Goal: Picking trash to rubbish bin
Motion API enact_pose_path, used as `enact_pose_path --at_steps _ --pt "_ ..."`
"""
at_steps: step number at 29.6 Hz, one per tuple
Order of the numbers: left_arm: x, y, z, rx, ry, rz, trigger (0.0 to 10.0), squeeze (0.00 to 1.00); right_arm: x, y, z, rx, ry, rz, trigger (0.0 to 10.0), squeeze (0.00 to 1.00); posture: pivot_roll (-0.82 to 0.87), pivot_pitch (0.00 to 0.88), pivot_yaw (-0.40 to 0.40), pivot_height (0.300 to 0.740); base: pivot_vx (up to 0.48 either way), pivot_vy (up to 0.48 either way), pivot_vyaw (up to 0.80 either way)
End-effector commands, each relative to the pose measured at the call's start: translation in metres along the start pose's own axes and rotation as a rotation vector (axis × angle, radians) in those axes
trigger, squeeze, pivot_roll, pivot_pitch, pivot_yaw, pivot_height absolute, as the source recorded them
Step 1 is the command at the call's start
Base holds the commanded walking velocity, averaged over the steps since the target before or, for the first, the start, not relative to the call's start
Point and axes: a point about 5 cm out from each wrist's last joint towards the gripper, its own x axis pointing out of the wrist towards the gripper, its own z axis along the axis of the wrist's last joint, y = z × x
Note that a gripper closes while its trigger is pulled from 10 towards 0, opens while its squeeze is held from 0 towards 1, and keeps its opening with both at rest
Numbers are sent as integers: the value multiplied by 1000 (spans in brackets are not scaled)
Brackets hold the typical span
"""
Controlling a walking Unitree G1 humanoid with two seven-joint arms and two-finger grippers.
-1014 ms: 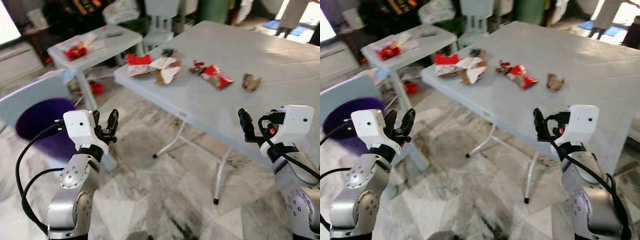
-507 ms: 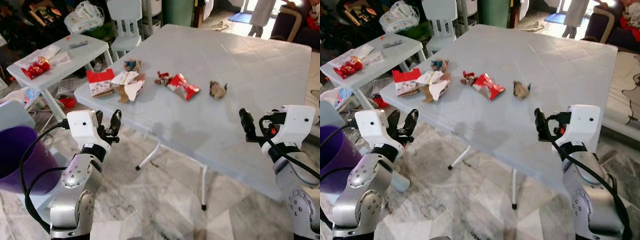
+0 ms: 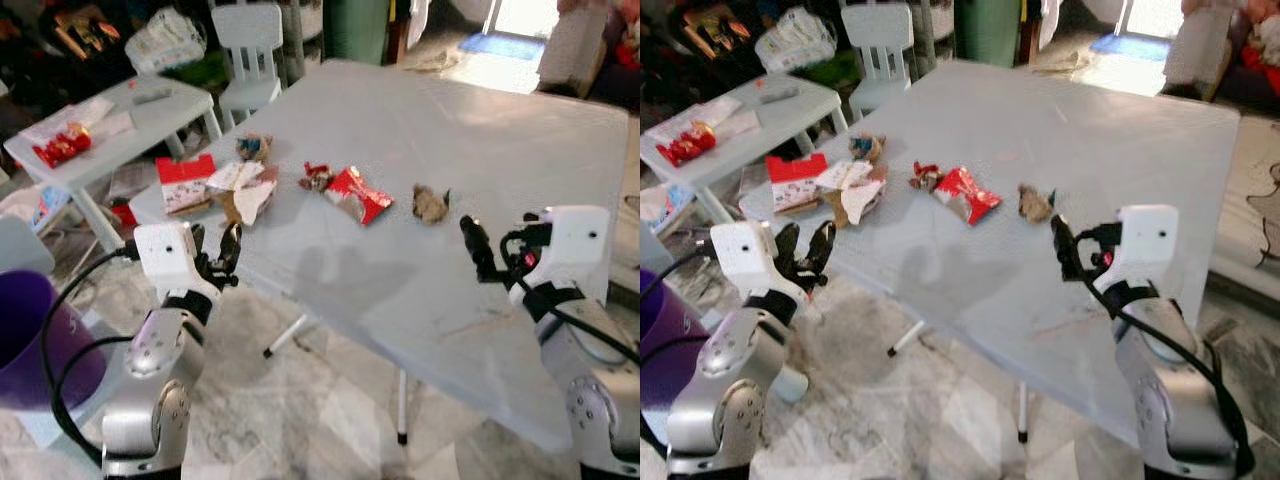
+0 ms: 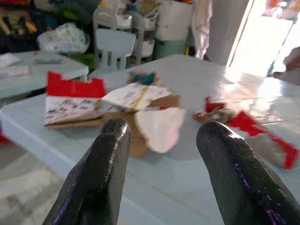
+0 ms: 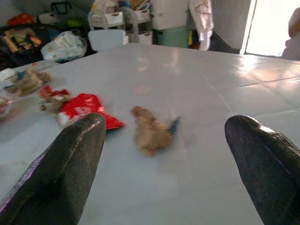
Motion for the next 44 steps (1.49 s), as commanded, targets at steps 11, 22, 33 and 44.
enact_pose_path --at_steps 11,22,33,44 --pt "2 2 -1 7 1 13 10000 0 5 13 -1 141 17 37 10000 0 51 119 37 740 0 0 0" --pt "5 -7 -3 12 0 -24 10000 0 21 20 9 -7 -32 66 10000 0 54 124 36 740 0 0 0" --pt "5 -10 2 11 -40 -45 10000 0 23 15 13 -35 -64 71 10000 0 55 121 30 740 48 0 0" --pt "6 -12 1 9 -42 -58 10000 0 17 18 10 -41 -59 92 10000 0 47 122 30 740 327 0 0"
